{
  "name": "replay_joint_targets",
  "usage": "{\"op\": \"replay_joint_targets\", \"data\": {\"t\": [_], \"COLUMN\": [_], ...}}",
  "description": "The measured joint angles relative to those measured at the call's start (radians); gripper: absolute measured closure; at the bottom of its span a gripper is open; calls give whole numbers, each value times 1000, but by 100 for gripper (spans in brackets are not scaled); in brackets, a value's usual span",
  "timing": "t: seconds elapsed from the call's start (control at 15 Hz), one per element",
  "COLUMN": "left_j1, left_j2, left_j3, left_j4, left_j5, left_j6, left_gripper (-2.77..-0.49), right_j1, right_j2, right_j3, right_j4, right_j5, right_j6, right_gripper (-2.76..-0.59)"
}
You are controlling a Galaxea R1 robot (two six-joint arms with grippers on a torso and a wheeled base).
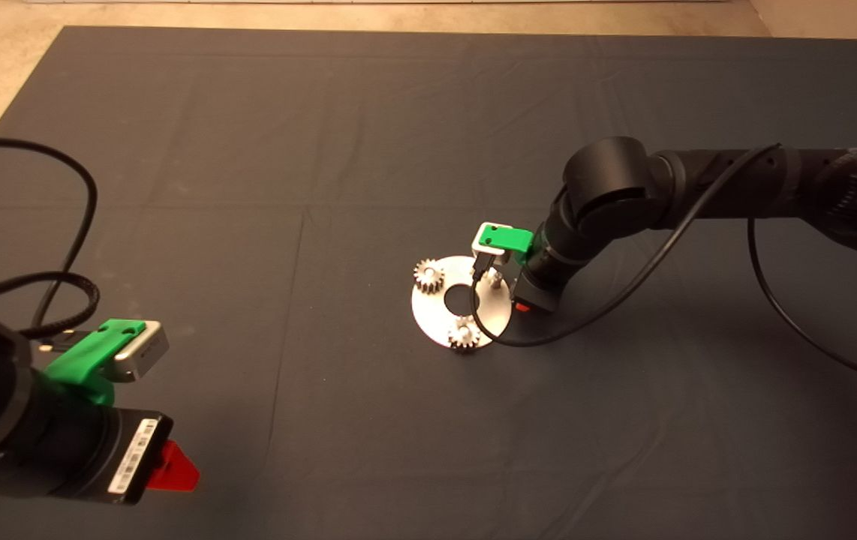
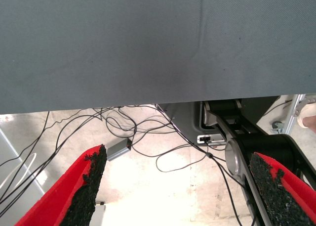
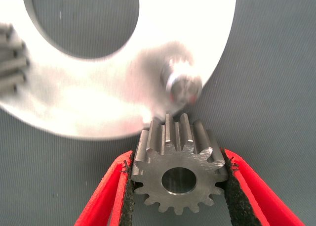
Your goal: Install three planetary gears onto the carrier pins
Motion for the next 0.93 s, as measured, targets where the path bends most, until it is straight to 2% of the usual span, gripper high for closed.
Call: {"op": "replay_joint_targets", "data": {"t": [0.07, 0.13, 0.53, 0.73, 0.93], "left_j1": [0, 0, 0, 0, 0], "left_j2": [0, 0, 0, 0, 0], "left_j3": [0, 0, 0, 0, 0], "left_j4": [0, 0, 0, 0, 0], "left_j5": [0, 0, 0, 0, 0], "left_j6": [0, 1, 13, 14, 16], "left_gripper": [-207, -207, -207, -207, -207], "right_j1": [2, 7, 45, 63, 67], "right_j2": [14, 24, 41, 47, 57], "right_j3": [-12, -21, -51, -55, -65], "right_j4": [0, 4, 12, 13, 14], "right_j5": [1, -7, -11, -6, 0], "right_j6": [3, 6, 7, 8, 14], "right_gripper": [-110, -110, -110, -110, -109]}}
